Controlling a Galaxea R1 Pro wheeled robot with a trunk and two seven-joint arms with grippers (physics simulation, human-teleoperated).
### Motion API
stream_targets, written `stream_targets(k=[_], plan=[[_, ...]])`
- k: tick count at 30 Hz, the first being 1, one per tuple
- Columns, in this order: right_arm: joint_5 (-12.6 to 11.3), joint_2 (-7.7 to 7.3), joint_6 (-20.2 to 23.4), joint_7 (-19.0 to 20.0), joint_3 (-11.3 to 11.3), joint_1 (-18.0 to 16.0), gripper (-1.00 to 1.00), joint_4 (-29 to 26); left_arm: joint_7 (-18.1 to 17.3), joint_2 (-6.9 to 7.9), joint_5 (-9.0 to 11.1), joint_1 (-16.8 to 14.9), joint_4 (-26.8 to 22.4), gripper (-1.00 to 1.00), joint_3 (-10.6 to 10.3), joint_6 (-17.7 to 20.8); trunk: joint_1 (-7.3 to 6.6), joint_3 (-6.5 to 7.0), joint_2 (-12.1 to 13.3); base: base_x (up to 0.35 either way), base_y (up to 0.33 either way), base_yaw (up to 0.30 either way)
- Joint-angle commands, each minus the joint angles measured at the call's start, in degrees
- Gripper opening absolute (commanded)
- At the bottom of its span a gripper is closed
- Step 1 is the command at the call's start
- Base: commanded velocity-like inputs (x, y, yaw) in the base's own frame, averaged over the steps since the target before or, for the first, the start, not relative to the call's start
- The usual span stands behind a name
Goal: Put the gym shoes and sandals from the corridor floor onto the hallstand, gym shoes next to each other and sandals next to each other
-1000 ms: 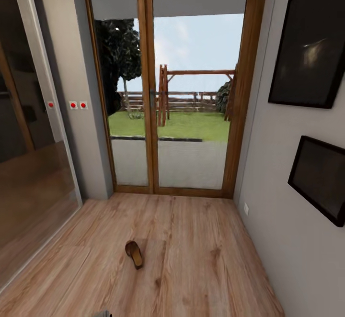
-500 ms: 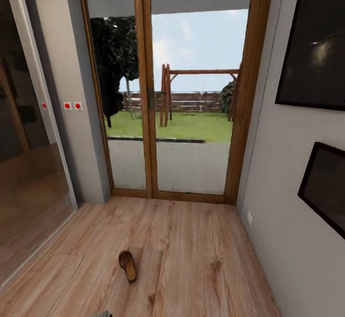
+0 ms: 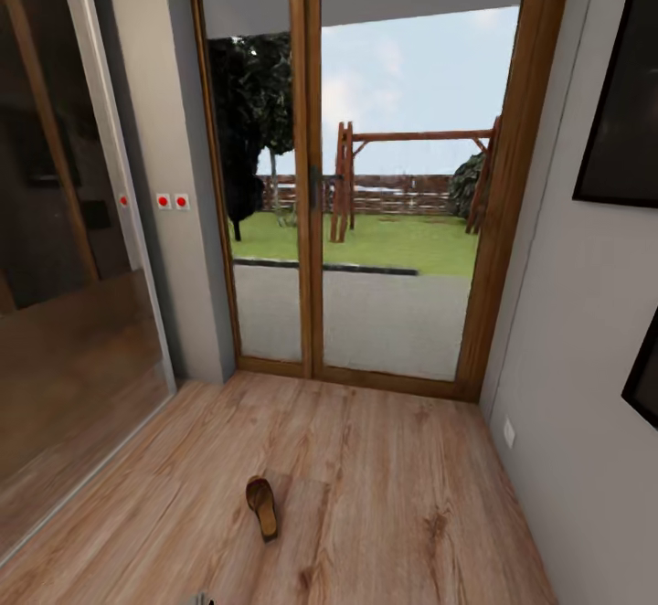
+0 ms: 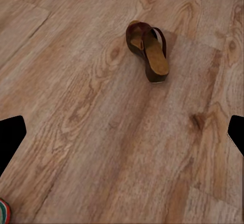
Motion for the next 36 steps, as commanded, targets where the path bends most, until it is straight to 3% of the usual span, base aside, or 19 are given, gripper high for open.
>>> stream_targets(k=[1,15,21,28,36], plan=[[0.0,-0.01,-0.2,0.0,0.0,0.0,1.00,0.0,0.0,0.01,0.4,0.0,0.0,1.00,-0.1,-0.2,0.02,-0.06,0.0,0.271,-0.175,0.017],[0.0,-0.01,-0.2,0.0,0.0,0.0,1.00,0.0,0.0,0.01,0.4,0.0,0.0,1.00,-0.1,-0.2,0.02,-0.06,0.0,0.287,-0.237,0.002],[0.0,-0.01,-0.2,0.0,0.0,0.0,1.00,0.0,0.0,0.01,0.4,0.0,0.0,1.00,-0.1,-0.2,0.02,-0.06,0.0,0.287,-0.241,0.179],[0.0,-0.01,-0.2,0.0,0.0,0.0,1.00,0.0,0.0,0.01,0.4,0.0,0.0,1.00,-0.1,-0.2,0.02,-0.06,0.0,0.331,-0.130,0.243],[0.0,-0.01,-0.2,0.0,0.0,0.0,1.00,0.0,0.0,0.01,0.4,0.0,0.0,1.00,-0.1,-0.2,0.02,-0.06,0.0,0.066,-0.020,0.025]])
